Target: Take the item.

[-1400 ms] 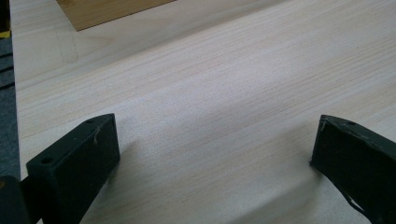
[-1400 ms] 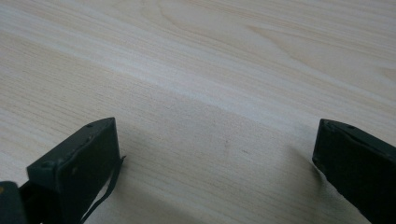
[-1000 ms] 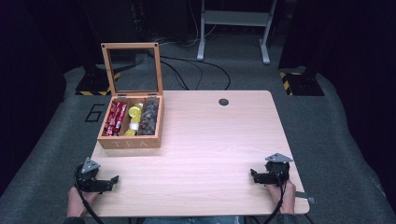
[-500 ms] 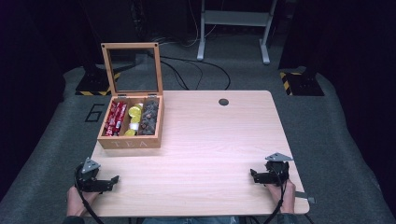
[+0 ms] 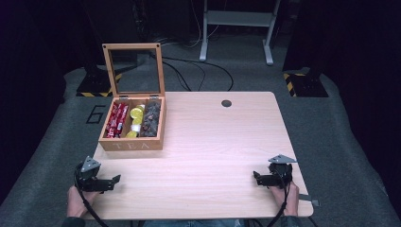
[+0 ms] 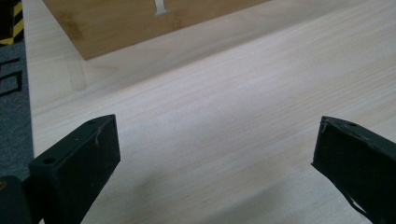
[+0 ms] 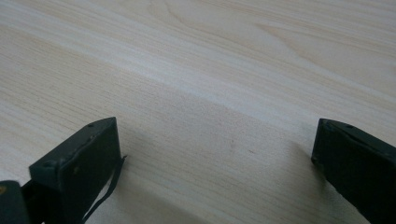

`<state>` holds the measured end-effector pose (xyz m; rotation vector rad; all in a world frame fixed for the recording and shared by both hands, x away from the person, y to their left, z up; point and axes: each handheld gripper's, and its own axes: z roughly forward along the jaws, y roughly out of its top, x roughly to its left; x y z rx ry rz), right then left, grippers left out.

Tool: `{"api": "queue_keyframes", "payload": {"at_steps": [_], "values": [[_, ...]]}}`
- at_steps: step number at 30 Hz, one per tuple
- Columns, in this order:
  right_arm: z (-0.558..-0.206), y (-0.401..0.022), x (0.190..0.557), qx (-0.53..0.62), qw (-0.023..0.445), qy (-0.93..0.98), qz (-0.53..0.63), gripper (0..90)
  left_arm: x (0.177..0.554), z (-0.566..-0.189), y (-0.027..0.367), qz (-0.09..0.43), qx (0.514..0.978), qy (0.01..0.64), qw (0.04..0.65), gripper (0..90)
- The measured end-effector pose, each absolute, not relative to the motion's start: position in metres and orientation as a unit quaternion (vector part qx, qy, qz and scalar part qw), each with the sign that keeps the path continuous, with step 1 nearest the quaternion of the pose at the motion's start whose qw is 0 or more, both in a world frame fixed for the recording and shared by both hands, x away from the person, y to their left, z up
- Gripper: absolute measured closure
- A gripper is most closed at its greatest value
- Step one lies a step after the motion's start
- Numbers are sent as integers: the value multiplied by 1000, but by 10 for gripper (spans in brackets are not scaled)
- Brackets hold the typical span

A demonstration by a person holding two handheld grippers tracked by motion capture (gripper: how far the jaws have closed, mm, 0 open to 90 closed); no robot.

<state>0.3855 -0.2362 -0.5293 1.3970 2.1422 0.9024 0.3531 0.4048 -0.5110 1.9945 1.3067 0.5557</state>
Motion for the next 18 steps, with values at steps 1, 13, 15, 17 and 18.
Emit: {"api": "queue_keyframes", "payload": {"at_steps": [1, 13, 15, 17, 18], "values": [[-529, -236, 386, 503, 213, 772, 326, 5, 355, -506, 404, 213, 767, 499, 342, 4], [-529, -236, 385, 503, 214, 772, 325, 5, 369, -480, 395, 222, 774, 483, 344, 15], [-529, -236, 385, 503, 214, 771, 325, 5, 370, -479, 396, 224, 773, 482, 347, 16], [-529, -236, 385, 503, 214, 772, 325, 5, 373, -476, 397, 226, 768, 483, 353, 21], [-529, -236, 385, 503, 214, 772, 325, 5, 376, -473, 397, 224, 766, 485, 358, 21]]}}
